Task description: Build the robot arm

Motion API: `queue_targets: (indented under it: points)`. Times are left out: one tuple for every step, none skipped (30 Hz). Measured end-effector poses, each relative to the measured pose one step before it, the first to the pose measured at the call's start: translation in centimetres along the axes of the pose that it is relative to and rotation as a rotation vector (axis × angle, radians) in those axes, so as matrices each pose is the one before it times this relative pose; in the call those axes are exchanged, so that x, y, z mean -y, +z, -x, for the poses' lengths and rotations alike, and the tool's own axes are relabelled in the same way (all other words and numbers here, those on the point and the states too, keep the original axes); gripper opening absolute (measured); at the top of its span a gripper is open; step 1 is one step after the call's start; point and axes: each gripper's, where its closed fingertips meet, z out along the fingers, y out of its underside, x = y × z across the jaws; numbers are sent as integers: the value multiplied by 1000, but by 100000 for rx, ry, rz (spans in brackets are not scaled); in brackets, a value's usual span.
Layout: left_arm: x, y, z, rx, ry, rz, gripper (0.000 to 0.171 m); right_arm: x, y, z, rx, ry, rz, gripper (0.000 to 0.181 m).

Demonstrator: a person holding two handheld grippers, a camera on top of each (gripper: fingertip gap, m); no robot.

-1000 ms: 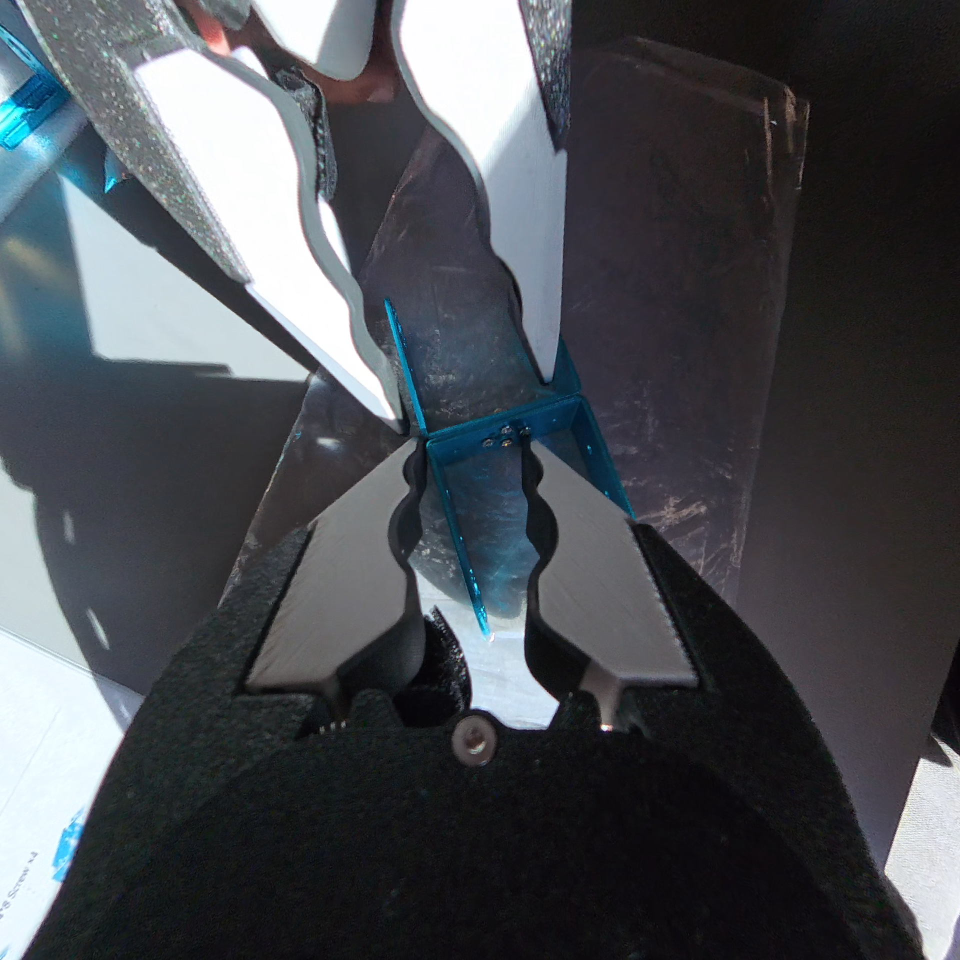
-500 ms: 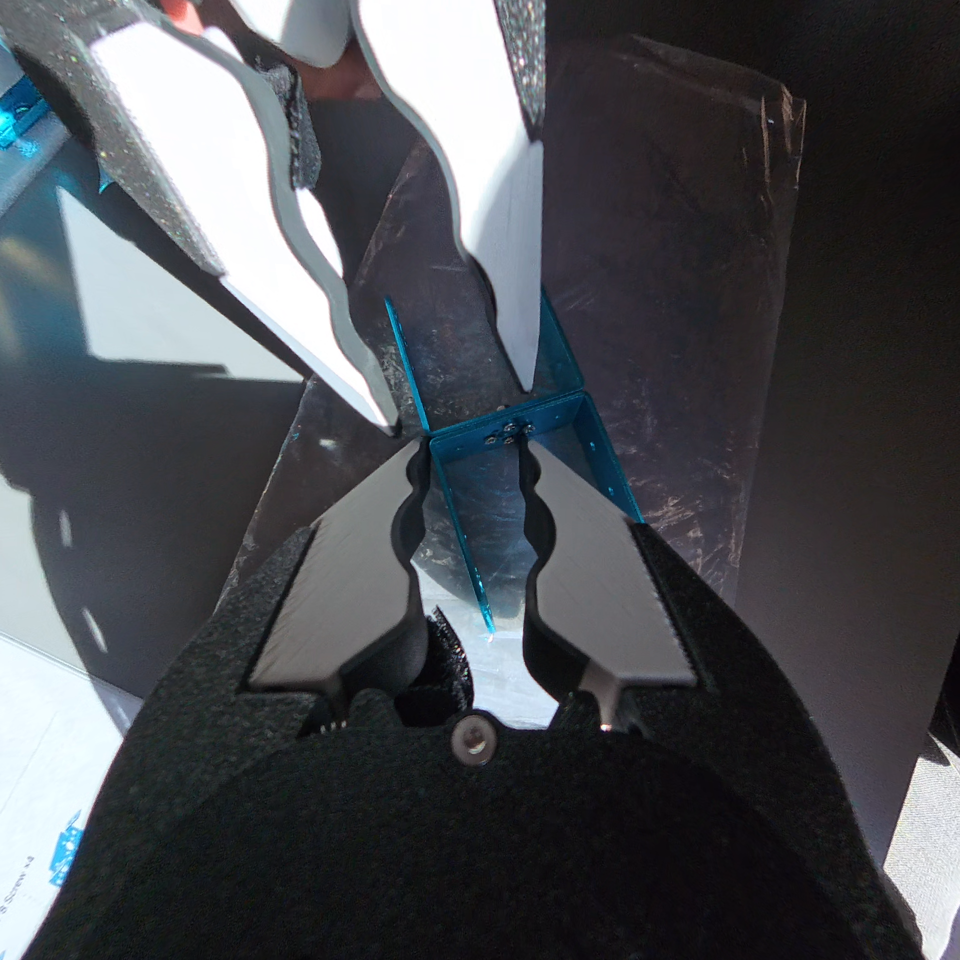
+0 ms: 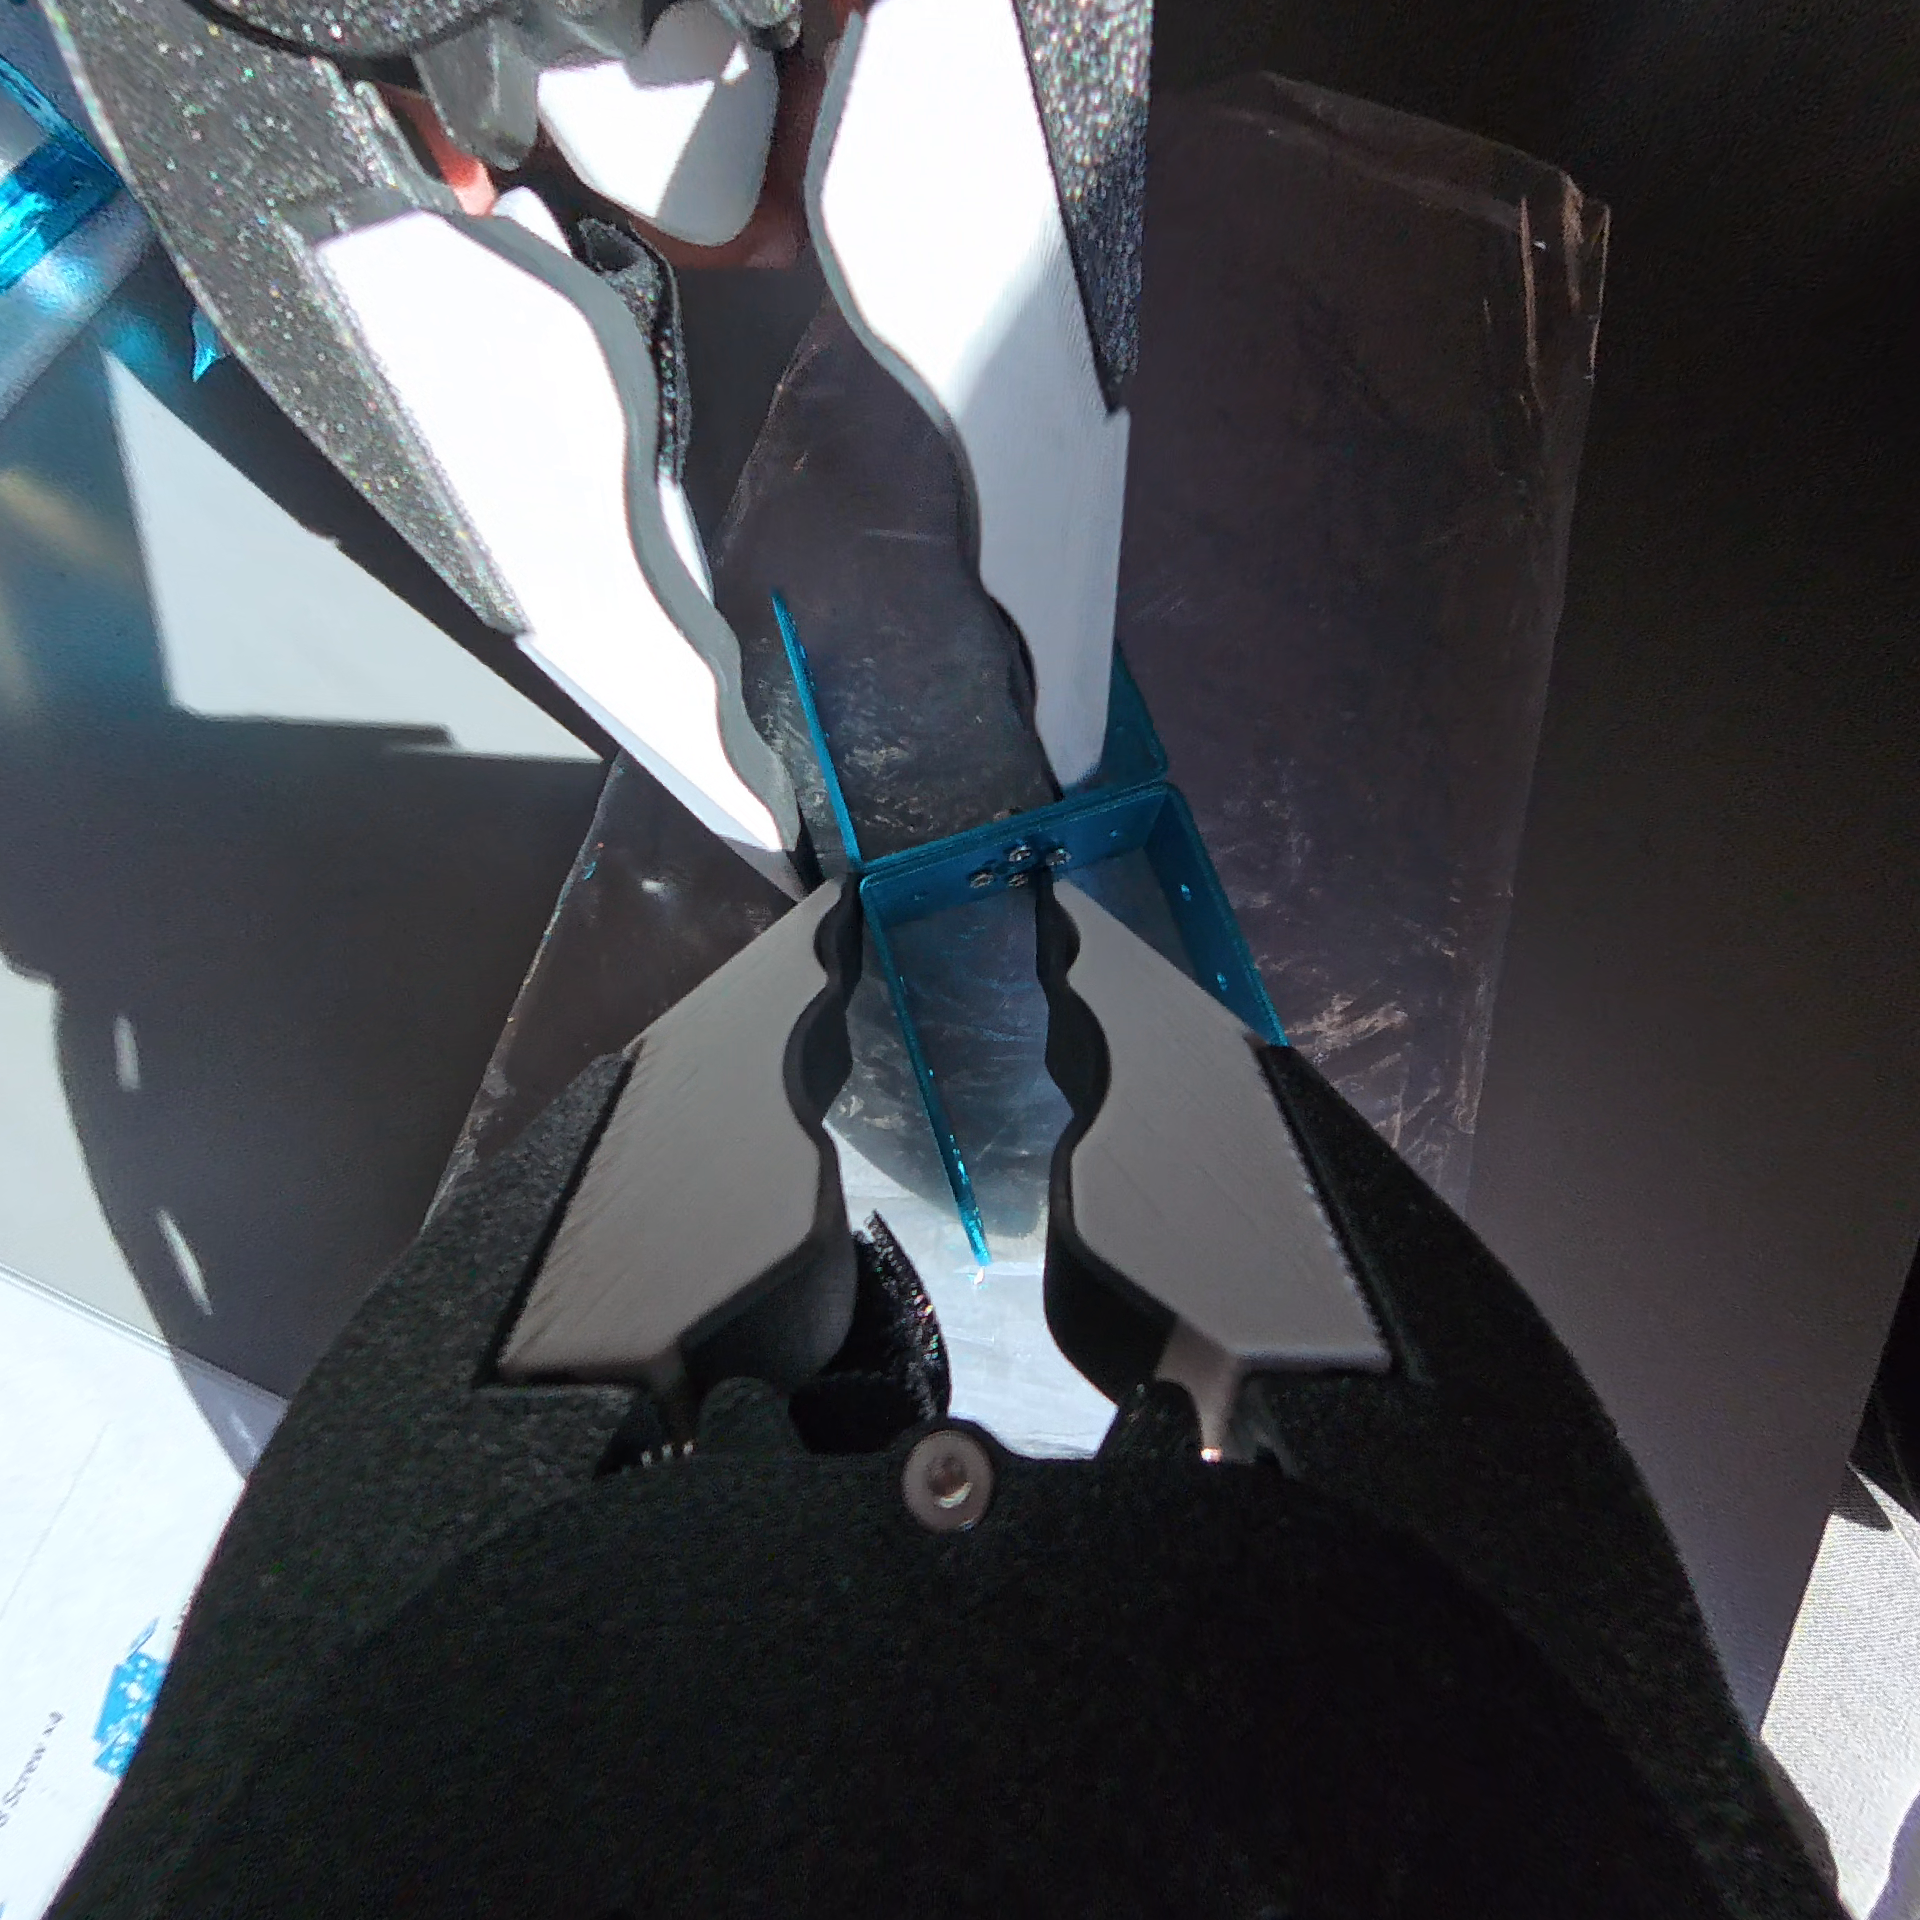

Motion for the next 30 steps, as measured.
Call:
queue_targets:
  points:
    - [-1,0,28,125,-48,12,32,46,-101,-108,209,741,-442,46]
    - [2,1,4,33,-14,-13,32,106,-182,19,1921,2280,-1216,45]
    - [2,-1,-8,63,163,-21,32,161,-252,-27,2032,2778,-1714,42]
    - [1,-2,-16,200,280,20,32,161,-284,-71,1366,1555,-1807,39]
    - [10,-8,1,148,114,-25,32,87,-241,-84,486,595,-1237,39]
    - [-4,-9,4,84,76,-40,32,-29,-149,-139,-572,-85,-10,40]
    - [7,6,-5,11,13,-17,32,-146,9,119,106,-971,880,43]
    - [-2,1,4,-113,-116,20,32,-142,162,279,425,-1412,1220,46]
    - [-7,0,-4,-220,-224,54,32,-86,254,170,-431,-1493,1100,46]
    - [-20,6,-25,-319,-207,129,32,-83,270,19,-1216,-1071,1189,47]
    - [-1,3,-6,-239,-210,13,32,-14,114,-183,-1744,-570,701,44]
    - [-2,-7,5,47,-43,-52,32,64,-60,-30,319,625,-184,43]
    - [14,-8,-3,240,283,-56,32,167,-196,-102,1082,2147,-1371,40]
    - [10,5,25,533,311,-14,32,182,-265,-76,1691,2186,-2149,37]
    - [-1,-3,-3,100,154,1,32,76,-206,-43,1795,1814,-1578,35]
    - [7,-10,-19,-79,-27,-33,32,-7,-105,-118,690,1234,-786,36]
    - [-2,-1,1,17,-16,12,32,-297,69,74,478,-387,1642,39]
    - [4,4,1,45,29,2,32,-272,196,51,-1201,-1970,1954,41]
    - [-1,1,2,-57,-59,7,32,-58,253,157,-1092,-2401,861,44]
    - [-6,-2,-22,-207,-101,47,31,71,227,201,-617,-1562,522,47]
    - [-6,-4,-6,-144,-113,10,31,7,134,-32,-1202,-715,756,47]
    - [12,-2,-9,-19,10,-3,31,24,15,-119,-667,517,301,45]
    - [5,0,8,191,137,-36,31,52,-71,-51,917,1468,-432,43]
    - [18,2,4,172,129,-14,31,51,-116,-25,1937,2442,-1016,42]
    - [-7,-6,-6,99,121,50,31,87,-147,-175,1266,2707,-1444,37]
    - [5,4,-1,-62,-88,-35,31,4,-125,-3,1768,1360,-1044,36]
    - [0,2,-6,-147,-188,4,31,28,-98,-4,799,530,-795,36]
    - [-7,-5,-4,-54,-62,13,31,-11,-12,132,586,-274,-50,39]
    - [-4,0,-12,-45,28,60,31,-65,105,344,788,-1543,822,44]
    - [-3,3,-13,-174,-138,57,31,-66,144,134,-1101,-1837,1183,48]
